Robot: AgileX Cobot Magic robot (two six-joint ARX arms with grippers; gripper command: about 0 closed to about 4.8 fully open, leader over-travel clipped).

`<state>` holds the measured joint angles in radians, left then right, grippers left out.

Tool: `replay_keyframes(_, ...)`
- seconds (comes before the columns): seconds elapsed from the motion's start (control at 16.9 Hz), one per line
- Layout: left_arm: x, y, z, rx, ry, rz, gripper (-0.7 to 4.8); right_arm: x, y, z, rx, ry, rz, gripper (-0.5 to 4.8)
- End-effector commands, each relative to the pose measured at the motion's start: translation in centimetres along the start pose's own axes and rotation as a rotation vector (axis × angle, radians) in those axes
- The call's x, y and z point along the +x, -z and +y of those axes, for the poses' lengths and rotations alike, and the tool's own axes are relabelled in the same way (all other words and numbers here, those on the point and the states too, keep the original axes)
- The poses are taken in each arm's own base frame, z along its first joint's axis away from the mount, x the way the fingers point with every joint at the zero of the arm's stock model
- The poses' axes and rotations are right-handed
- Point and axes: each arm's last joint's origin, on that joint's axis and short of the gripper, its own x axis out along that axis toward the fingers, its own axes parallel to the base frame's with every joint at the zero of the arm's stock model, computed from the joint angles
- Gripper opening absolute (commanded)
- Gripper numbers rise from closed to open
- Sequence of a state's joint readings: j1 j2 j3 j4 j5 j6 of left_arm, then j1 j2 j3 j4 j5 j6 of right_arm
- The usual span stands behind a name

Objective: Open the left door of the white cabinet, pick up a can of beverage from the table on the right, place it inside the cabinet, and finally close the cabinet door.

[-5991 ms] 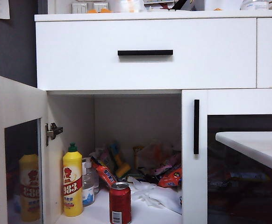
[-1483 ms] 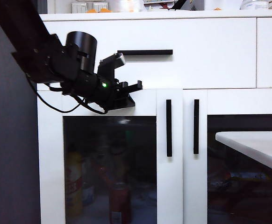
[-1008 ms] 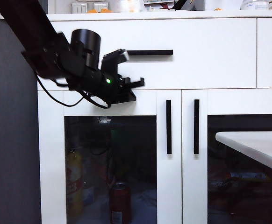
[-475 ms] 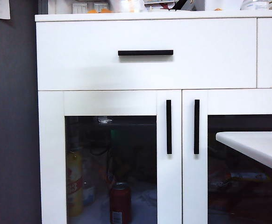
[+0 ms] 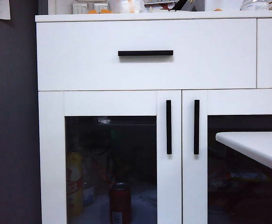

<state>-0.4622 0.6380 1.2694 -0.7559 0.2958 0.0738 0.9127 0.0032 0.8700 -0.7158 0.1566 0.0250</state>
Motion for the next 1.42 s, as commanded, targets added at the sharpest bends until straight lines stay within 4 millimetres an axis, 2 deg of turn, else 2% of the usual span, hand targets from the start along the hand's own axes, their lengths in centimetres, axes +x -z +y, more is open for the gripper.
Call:
replay_keyframes(0.06,-3.1,2.1,-1.1,-0.018,-0.017,0.051,-0.06,0.0,1.4,0.0,-0.024,-0.023,0.143,4.49)
replay_keyframes(0.18,-4.9,5.3,-1.8,-0.065,-0.019,0.149,-0.06,1.3,3.2,0.2,-0.028,-0.028,0.212,4.48)
replay_keyframes(0.3,-5.1,8.1,-2.1,-0.099,-0.023,0.153,-0.06,3.6,5.4,0.6,-0.020,-0.065,0.208,4.48)
replay_keyframes(0.42,-3.2,10.6,-1.7,-0.154,-0.021,0.065,0.00,6.2,8.0,1.1,-0.010,-0.112,0.154,4.48)
replay_keyframes(0.65,1.7,15.2,-0.5,-0.287,-0.046,0.042,0.00,8.6,12.7,1.4,-0.006,-0.111,0.160,4.40)
replay_keyframes(0.71,3.2,17.5,-0.2,-0.296,-0.047,0.065,-0.01,9.0,14.1,1.4,-0.010,-0.111,0.190,3.50)
replay_keyframes(0.77,4.4,19.6,0.0,-0.303,-0.055,0.090,-0.01,9.2,15.4,1.4,-0.014,-0.109,0.229,2.06)
replay_keyframes(0.83,5.1,21.2,0.2,-0.318,-0.057,0.104,-0.02,9.3,16.1,1.4,-0.017,-0.103,0.247,1.06)
replay_keyframes(0.95,6.1,23.7,0.3,-0.353,-0.063,0.120,-0.02,9.5,17.1,1.4,-0.018,-0.100,0.253,-0.03)
replay_keyframes(1.07,6.9,26.3,0.4,-0.352,-0.073,0.123,-0.05,9.8,18.9,1.4,-0.020,-0.100,0.278,-0.06)
replay_keyframes(1.19,7.3,27.6,0.4,-0.340,-0.091,0.108,-0.05,9.9,21.2,1.4,-0.013,-0.104,0.329,-0.06)
replay_keyframes(1.42,7.5,29.1,0.5,-0.316,-0.107,0.106,-0.05,10.0,21.7,1.2,-0.013,-0.082,0.348,-0.05)
